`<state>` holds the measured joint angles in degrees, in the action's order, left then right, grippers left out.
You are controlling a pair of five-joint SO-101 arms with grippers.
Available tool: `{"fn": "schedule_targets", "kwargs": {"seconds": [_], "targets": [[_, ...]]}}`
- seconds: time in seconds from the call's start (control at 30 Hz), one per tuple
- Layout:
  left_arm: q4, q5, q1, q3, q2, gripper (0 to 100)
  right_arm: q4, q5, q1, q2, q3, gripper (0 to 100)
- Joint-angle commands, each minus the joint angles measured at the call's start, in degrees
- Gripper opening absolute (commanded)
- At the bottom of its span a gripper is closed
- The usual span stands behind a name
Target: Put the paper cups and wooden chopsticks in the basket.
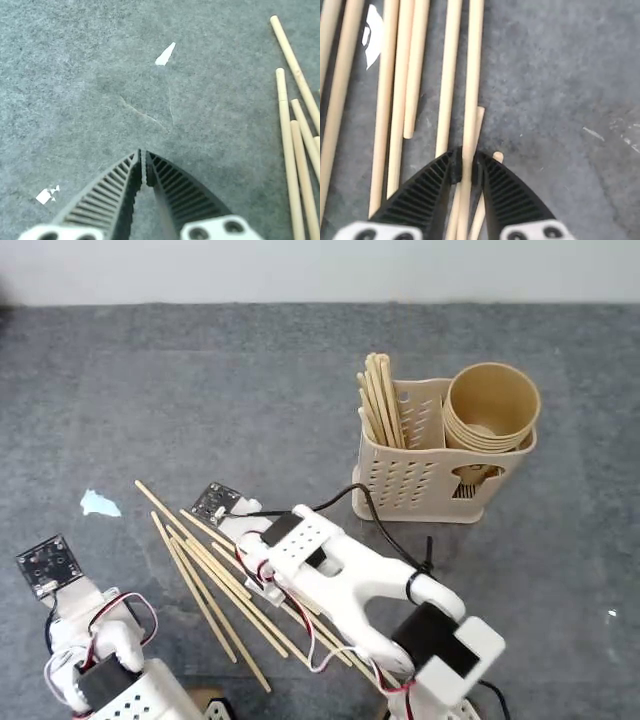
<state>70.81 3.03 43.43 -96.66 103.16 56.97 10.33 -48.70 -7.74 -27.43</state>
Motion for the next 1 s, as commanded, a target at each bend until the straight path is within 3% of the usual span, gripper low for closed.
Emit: {"fn": "schedule_targets", "kwargs": {"seconds": [0.0,0.33,0.63,0.77,0.97], "targets": [[-1.2,-0.6,-0.3,0.4,0.6,1,7.5,0.7,0.7,5.4,6.2,0.8],[-1.2,-0.6,-0.3,0.4,0.6,1,24.8,0.8,0.7,20.4,20.6,0.8],[-1.2,-0.6,-0.3,0.4,0.6,1,34.1,3.2,8.7,27.2,36.3,0.8],[-1.2,-0.6,-0.3,0.4,0.6,1,33.8,3.2,12.9,29.8,43.1,0.8],[-1.2,-0.6,-0.3,0.4,0.6,1,23.6,3.2,19.5,35.5,46.8,0.8]]}}
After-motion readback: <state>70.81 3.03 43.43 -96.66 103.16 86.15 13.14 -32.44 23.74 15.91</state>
